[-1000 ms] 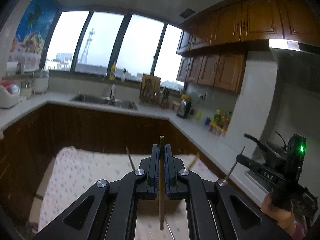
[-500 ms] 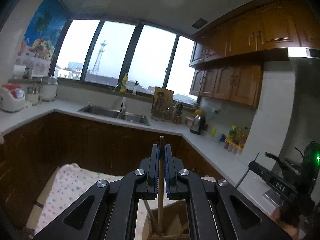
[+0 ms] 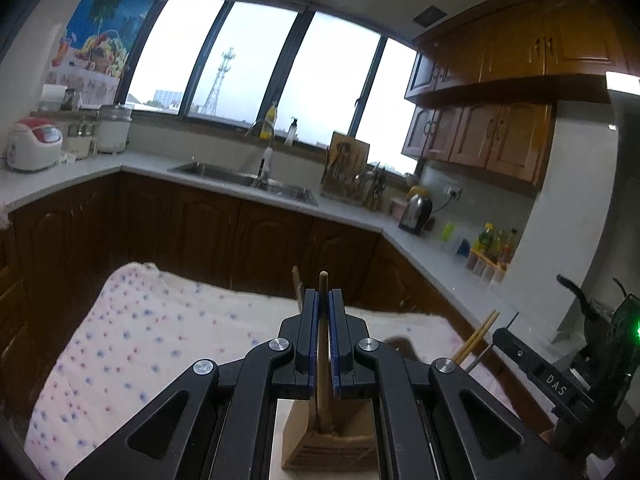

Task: Organize utensils
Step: 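Lower both chopsticks into the holder and open both tools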

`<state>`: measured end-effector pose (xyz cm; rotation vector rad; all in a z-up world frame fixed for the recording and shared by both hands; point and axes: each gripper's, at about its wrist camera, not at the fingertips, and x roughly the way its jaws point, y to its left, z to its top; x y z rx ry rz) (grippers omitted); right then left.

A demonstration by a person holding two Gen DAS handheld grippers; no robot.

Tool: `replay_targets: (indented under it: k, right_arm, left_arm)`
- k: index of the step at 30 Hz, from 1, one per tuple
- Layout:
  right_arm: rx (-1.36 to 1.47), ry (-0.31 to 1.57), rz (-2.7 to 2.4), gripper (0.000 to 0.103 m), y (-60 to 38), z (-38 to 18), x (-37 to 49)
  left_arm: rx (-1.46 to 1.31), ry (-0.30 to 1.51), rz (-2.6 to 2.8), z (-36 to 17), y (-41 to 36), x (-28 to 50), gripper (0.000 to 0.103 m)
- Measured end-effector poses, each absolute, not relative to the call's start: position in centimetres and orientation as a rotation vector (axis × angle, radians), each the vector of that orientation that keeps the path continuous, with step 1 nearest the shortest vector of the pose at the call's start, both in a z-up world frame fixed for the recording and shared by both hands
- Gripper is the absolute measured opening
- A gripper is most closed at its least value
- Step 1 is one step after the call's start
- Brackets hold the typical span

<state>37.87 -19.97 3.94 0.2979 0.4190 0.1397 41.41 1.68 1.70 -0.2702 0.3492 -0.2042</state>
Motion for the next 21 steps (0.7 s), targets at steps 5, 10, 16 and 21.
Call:
replay_targets:
  k: [5,10,16,21]
  right_arm:
    - [0.292,0.452,0.143,0.005,-20.0,3.5,38.1]
    - [0.285,0.468,0.143,0.005,-20.0,3.6,38.5]
    - [0.291,0.475,0.144,0.005,-20.0,3.5,38.6]
    - [0.298,0.474,0.152,0.010,-20.1,3.4,38.6]
  left_arm:
    - [-0.285,0.369,-0.204,2.1,2.5,42.8,0.003]
    - [-0.267,0.372,-0.212,2.8,3.0,42.7,0.003]
    - [-0.265,0.384,-0.219,3.0,3.7,42.4,0.003]
    - [-0.254,0.402,-0.231,3.2,4.0,42.7,0.004]
